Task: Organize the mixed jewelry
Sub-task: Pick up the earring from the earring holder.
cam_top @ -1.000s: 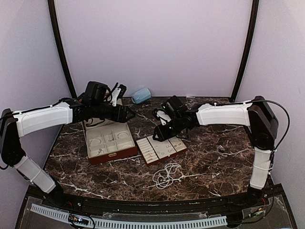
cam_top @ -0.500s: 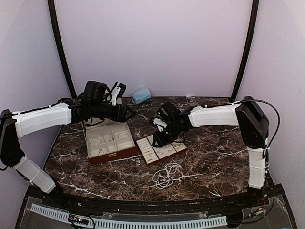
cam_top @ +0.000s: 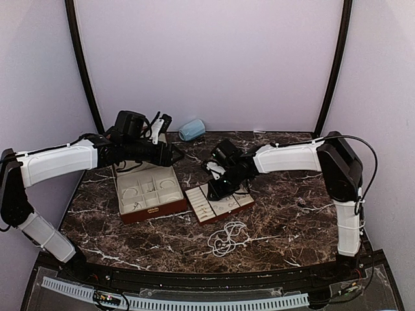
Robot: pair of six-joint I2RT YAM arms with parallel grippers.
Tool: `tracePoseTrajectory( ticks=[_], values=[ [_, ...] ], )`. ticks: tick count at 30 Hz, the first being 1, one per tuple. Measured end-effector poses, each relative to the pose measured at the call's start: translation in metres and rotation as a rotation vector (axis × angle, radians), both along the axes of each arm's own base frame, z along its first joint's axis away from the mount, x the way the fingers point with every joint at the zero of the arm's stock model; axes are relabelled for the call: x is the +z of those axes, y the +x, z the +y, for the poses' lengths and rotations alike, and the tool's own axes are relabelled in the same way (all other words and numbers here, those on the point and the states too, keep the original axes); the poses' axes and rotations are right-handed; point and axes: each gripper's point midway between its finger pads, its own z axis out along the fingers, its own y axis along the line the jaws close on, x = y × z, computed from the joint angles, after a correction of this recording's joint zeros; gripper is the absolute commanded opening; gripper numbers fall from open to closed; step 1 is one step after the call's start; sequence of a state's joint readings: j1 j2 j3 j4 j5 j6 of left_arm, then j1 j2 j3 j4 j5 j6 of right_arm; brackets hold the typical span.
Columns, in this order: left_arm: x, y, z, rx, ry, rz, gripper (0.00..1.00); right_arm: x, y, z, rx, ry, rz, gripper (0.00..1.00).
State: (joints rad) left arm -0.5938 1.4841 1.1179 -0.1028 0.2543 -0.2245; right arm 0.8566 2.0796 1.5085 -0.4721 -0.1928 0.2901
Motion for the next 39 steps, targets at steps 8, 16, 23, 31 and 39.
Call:
tracePoseTrajectory(
  ticks=[8, 16, 23, 31, 39],
  values=[
    [-0.0011, -0.0003, 0.0002, 0.000, 0.001, 0.002, 0.59, -0.0013, 0.0025, 0.0001, -0.010, -0.006, -0.004, 0.10],
    [-0.0023, -0.0006, 0.0005, 0.000, 0.003, 0.003, 0.59, -0.0010, 0.0026, 0.0006, -0.016, -0.003, -0.001, 0.12],
    [-0.0030, -0.0008, 0.0006, 0.000, 0.004, 0.005, 0.59, -0.0014, 0.0022, 0.0007, -0.031, -0.007, 0.001, 0.16],
    [-0.0031, -0.0008, 0.0006, 0.000, 0.004, 0.005, 0.59, -0.0018, 0.0013, 0.0016, -0.044, -0.017, -0.007, 0.16],
    [-0.0030, -0.0008, 0.0004, 0.000, 0.002, 0.004, 0.59, -0.0021, 0.0016, 0.0008, -0.060, -0.034, -0.024, 0.14]
  ],
)
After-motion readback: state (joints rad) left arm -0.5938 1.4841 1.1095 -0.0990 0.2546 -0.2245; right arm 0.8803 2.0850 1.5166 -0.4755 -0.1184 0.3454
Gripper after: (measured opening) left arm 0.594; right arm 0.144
